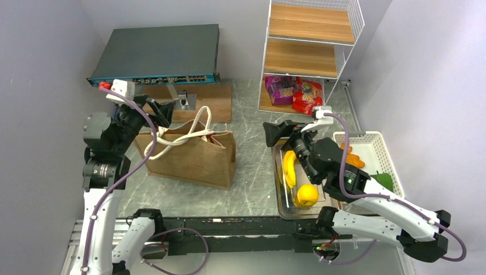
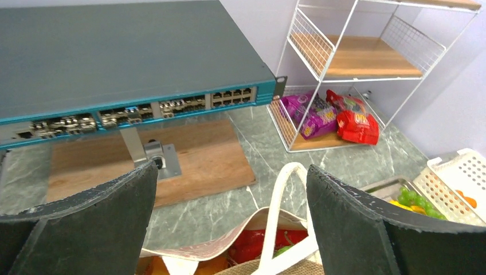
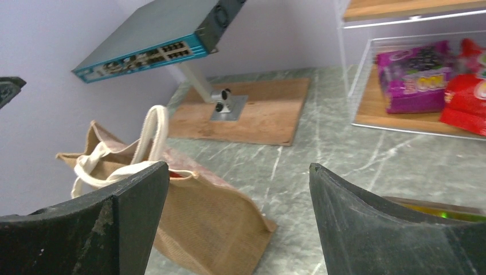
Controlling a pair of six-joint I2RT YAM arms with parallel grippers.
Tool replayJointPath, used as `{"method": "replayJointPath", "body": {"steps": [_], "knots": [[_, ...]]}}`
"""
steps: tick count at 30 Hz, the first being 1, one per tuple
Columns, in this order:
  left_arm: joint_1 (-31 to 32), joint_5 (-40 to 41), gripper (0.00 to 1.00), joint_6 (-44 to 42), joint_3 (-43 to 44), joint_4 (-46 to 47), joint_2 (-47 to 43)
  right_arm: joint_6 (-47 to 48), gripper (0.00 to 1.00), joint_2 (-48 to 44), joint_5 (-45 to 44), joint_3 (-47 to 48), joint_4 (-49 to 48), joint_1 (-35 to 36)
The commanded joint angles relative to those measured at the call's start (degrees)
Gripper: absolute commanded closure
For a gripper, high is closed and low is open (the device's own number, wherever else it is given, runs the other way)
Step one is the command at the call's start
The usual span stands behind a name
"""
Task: Place the food into the grocery bag and tie it
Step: Reset both arms
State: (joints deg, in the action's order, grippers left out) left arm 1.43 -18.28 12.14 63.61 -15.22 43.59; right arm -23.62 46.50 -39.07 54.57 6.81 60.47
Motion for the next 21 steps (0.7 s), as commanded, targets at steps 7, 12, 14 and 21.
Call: {"method": "replayJointPath", "body": {"steps": [7, 12, 14, 21], "knots": [[3.6, -0.2, 0.01, -2.6, -5.1, 7.3, -0.2, -4.3, 0.08, -10.2, -11.5, 0.7, 18.5, 0.0], [3.6, 0.5, 0.01, -2.9, -7.1, 8.5, -1.4, -5.6, 0.07, -14.0, -12.3, -0.2, 22.4, 0.0], [3.6, 0.6, 0.01, -3.0, -7.3, 8.3, -1.5, -5.0, 0.07, -14.6, -12.5, -0.7, 22.3, 0.0], [3.6, 2.0, 0.01, -3.7, -8.8, 8.4, -2.9, -3.8, 0.06, -14.0, -12.4, -0.7, 21.4, 0.0]]}}
